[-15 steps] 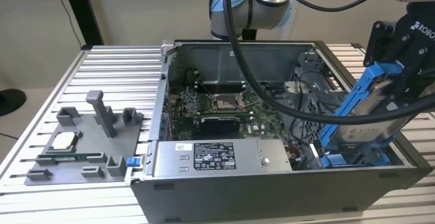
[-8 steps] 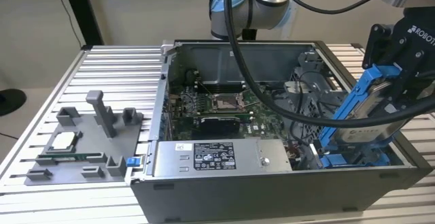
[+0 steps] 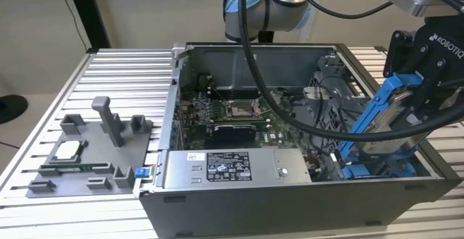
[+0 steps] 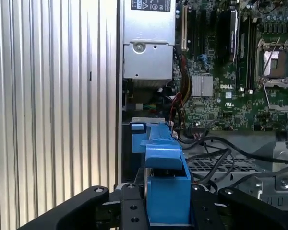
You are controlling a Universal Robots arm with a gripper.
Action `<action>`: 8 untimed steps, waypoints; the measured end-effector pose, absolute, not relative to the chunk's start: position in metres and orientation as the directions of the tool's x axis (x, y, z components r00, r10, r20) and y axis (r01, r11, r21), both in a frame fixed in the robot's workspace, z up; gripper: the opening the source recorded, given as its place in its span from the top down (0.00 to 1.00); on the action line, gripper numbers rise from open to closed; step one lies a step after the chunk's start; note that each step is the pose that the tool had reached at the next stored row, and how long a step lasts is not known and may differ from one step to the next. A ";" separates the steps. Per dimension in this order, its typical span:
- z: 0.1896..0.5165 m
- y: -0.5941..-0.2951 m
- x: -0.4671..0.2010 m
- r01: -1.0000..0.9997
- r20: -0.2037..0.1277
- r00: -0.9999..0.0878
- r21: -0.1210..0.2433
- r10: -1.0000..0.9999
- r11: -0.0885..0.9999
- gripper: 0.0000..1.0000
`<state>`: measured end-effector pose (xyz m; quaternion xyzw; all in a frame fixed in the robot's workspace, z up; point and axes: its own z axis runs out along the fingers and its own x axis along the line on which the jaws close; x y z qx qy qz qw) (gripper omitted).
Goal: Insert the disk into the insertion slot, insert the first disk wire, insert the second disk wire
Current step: 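Insert the disk into the insertion slot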
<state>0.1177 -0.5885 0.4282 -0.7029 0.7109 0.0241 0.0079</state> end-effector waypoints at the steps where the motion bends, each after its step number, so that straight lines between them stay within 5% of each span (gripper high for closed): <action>1: 0.427 -0.588 0.118 -1.000 -0.045 -0.012 0.023 -0.999 0.011 1.00; 8: 0.419 -0.586 0.118 -1.000 -0.045 -0.012 0.023 -0.999 0.011 1.00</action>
